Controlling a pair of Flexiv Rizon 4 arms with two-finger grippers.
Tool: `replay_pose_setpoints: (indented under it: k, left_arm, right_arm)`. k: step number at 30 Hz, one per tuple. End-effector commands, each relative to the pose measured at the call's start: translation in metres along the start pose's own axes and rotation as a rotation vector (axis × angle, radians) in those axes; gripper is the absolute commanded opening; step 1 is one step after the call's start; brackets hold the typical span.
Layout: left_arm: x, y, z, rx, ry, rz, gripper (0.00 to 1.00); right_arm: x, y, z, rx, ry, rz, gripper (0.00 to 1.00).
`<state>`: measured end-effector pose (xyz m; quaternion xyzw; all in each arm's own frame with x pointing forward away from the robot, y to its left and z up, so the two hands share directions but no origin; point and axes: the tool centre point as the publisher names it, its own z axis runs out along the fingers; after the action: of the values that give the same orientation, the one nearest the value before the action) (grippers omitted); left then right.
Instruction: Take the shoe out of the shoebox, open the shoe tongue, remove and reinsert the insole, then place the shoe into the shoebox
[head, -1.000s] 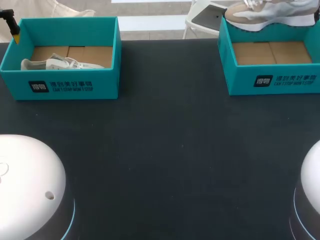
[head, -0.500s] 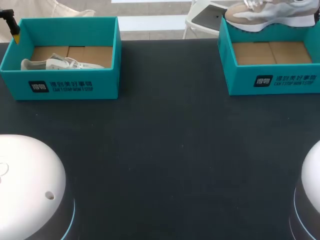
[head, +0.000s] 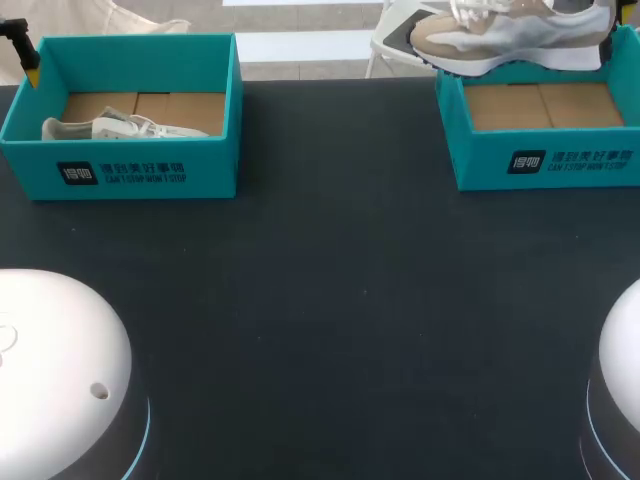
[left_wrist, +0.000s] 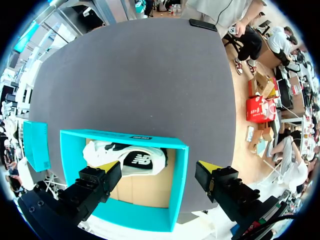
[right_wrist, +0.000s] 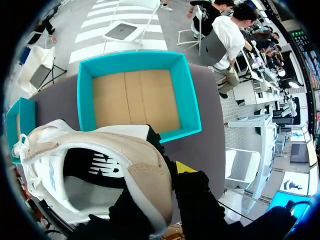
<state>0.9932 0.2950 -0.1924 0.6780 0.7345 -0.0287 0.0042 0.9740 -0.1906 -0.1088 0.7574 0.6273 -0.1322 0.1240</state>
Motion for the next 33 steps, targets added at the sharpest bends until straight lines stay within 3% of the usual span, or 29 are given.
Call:
replay_pose_setpoints:
  k: [1, 8, 15, 20, 27, 33]
  left_arm:
    - [0.000, -0.001, 0.000, -0.002, 0.001, 0.001, 1.00]
    - [0.000, -0.001, 0.000, -0.002, 0.001, 0.001, 1.00]
    - [0.000, -0.001, 0.000, -0.002, 0.001, 0.001, 1.00]
    - [0.000, -0.001, 0.000, -0.002, 0.001, 0.001, 1.00]
    - [0.000, -0.001, 0.000, -0.002, 0.001, 0.001, 1.00]
    - [0.000, -0.001, 0.000, -0.002, 0.001, 0.001, 1.00]
  right_arm:
    - [0.012, -0.037, -0.012, -0.066, -0.018, 0.002, 0.00]
    - [0.046, -0.081, -0.021, -0.063, -0.013, 0.035, 0.00]
    - [0.065, -0.127, -0.041, -0.055, -0.021, 0.065, 0.00]
    - [0.092, -0.156, -0.051, -0.032, -0.014, -0.010, 0.00]
    - [0.109, -0.174, -0.059, 0.016, 0.073, -0.010, 0.00]
    - [0.108, -0.171, -0.058, 0.025, 0.035, -0.014, 0.00]
